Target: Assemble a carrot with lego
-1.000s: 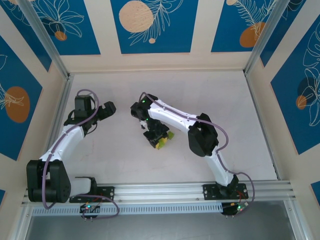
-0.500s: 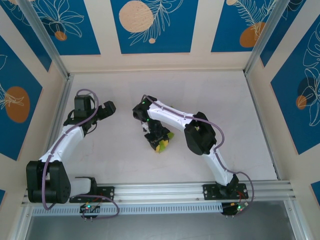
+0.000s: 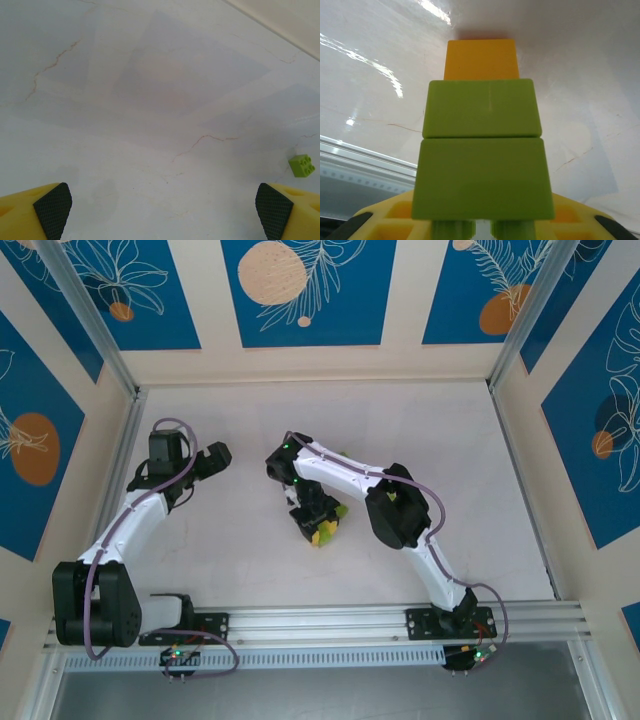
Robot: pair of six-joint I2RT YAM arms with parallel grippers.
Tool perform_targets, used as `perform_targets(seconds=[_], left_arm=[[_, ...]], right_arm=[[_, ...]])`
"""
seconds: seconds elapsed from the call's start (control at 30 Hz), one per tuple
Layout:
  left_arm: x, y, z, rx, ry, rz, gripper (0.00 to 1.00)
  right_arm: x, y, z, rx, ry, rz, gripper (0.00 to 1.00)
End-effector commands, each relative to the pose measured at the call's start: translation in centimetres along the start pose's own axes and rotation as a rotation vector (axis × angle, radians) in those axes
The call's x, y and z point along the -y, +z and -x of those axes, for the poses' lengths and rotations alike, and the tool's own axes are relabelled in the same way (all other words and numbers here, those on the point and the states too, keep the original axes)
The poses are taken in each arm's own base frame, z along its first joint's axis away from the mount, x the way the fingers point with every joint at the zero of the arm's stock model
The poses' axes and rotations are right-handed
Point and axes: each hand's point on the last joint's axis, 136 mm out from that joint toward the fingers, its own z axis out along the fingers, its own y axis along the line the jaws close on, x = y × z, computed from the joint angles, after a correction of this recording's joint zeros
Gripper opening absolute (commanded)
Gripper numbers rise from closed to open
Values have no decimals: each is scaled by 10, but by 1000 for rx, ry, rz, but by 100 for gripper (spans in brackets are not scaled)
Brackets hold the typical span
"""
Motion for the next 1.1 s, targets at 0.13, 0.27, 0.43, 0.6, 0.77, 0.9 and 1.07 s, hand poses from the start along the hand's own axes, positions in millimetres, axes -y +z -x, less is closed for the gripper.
perform_targets(seconds=[0.13, 0.27, 0.43, 0.6, 0.77, 0.9, 1.07], left_arm=[[7, -11, 18, 52, 19, -15, 97], [7, -11, 18, 52, 19, -15, 97], [7, -12, 19, 54, 22, -15, 97], [6, -13, 19, 56, 23, -13, 97], [7, -14, 19, 60, 24, -14, 97], [7, -14, 19, 56, 24, -14, 97], [7, -15, 18, 58, 24, -14, 97]], right_arm=[[3, -4, -26, -128, -13, -14, 43], [0, -17, -16, -59, -34, -18, 44], [1, -36, -7, 30, -49, -43, 50], [-11, -59, -1, 137, -90, -17, 59], [-9, -104, 3, 339, -73, -42, 62], [19, -131, 3, 489, 16, -70, 62], [71, -99, 9, 535, 96, -102, 60]])
